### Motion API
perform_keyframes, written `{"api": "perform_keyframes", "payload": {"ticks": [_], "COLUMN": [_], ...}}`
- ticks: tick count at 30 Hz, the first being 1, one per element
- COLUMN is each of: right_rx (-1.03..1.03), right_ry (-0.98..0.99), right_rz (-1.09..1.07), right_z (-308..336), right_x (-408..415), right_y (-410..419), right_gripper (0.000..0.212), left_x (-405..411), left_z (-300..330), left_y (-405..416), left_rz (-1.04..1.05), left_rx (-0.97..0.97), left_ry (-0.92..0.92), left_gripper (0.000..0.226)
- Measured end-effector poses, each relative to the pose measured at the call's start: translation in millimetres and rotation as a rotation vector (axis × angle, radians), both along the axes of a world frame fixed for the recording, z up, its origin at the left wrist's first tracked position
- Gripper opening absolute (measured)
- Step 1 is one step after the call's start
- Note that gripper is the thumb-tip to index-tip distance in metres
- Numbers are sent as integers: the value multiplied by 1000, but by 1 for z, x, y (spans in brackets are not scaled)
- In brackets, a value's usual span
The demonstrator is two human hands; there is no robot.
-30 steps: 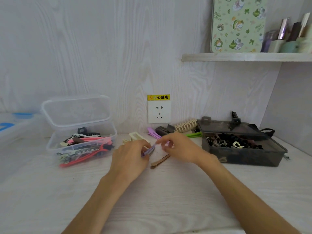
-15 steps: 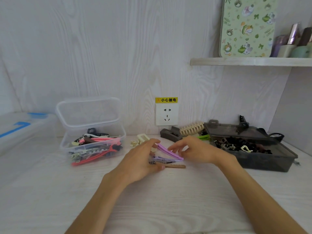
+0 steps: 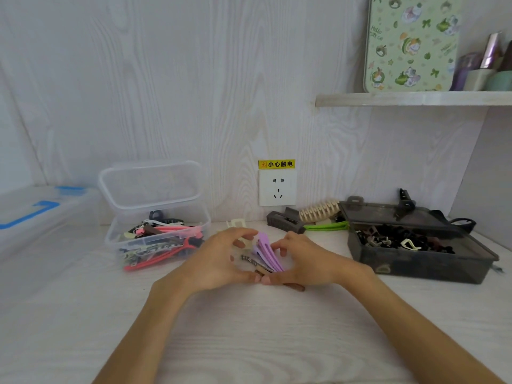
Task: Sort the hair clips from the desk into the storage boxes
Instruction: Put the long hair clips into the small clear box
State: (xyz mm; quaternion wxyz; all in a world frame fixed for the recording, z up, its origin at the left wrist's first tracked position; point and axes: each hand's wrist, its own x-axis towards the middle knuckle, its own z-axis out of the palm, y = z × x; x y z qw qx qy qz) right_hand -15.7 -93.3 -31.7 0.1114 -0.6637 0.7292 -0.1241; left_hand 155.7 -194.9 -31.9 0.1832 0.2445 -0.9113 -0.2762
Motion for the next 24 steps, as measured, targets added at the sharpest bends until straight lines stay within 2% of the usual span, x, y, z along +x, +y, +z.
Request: {"api": "perform_keyframes", "payload": {"ticks": [6, 10, 12, 14, 16, 19, 21, 24], "right_rx": [6, 19, 41, 101, 155, 189, 154, 65], "right_ry": [-71, -75, -68, -71, -57, -76, -98, -87], "right_rz": [102, 214, 258, 197, 129, 115, 149, 205], "right_z": [11, 10, 9, 15, 20, 22, 21, 22], "right_x": [-9, -4, 0, -2, -12, -15, -11, -5], "right_y": [4, 5, 5, 8, 13, 18, 17, 13], "right_gripper": [47, 40, 44, 58, 66, 59, 52, 42], "left_x": [-1, -13, -15, -8, 8, 28, 31, 24], "left_z": [2, -1, 4, 12, 17, 16, 12, 8], "left_y": [-6, 7, 12, 13, 10, 4, 3, 2], "left_rz": [59, 33, 42, 64, 59, 50, 63, 50], "left_rx": [109, 93, 68, 39, -17, -73, -63, -87], "left_ry": [118, 45, 67, 88, 22, -310, -432, -375], "left_gripper": [48, 40, 40, 46, 66, 95, 97, 87]}}
